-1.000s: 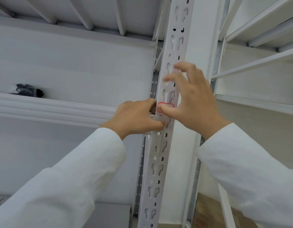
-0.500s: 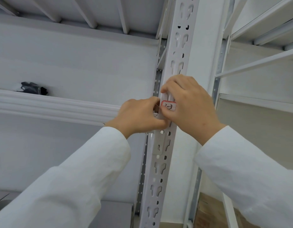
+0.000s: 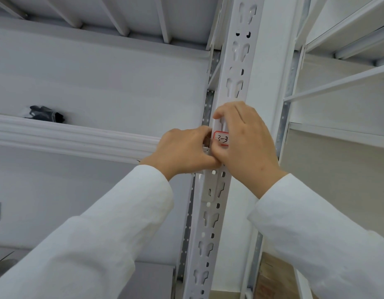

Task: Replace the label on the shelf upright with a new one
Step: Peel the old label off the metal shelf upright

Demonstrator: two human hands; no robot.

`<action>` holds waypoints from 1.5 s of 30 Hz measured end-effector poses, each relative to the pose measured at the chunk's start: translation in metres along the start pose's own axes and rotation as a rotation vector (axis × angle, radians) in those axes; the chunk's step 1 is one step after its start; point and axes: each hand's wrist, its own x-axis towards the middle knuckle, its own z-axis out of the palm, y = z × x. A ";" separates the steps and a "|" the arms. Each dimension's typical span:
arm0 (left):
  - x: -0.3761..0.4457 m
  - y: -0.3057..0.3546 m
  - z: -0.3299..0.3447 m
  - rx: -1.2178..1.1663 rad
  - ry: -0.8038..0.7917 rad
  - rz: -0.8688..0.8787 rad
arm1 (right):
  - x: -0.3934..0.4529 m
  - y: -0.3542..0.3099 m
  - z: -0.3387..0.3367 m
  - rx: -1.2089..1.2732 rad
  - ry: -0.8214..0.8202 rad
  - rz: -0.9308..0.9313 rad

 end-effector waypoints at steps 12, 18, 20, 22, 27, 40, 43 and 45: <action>0.001 0.001 0.000 -0.004 -0.013 -0.004 | -0.005 -0.002 0.004 0.124 -0.032 0.078; 0.000 0.001 0.000 -0.003 0.002 -0.011 | -0.001 -0.002 -0.001 0.056 -0.049 0.047; 0.000 0.000 0.000 0.005 0.006 -0.014 | 0.000 -0.002 -0.001 0.039 -0.047 0.041; 0.001 0.000 0.000 0.008 0.006 -0.015 | 0.001 -0.002 -0.001 0.032 -0.044 0.042; 0.001 0.000 0.001 0.008 -0.001 -0.022 | 0.000 -0.003 0.002 0.029 -0.018 0.044; 0.000 0.000 0.001 0.021 0.000 -0.018 | 0.000 -0.002 -0.001 0.021 -0.052 0.029; 0.001 0.000 0.002 0.021 0.011 -0.013 | 0.001 -0.003 -0.002 -0.033 -0.067 0.037; 0.001 0.000 0.002 0.020 0.009 -0.013 | 0.002 -0.003 -0.002 -0.049 -0.075 0.041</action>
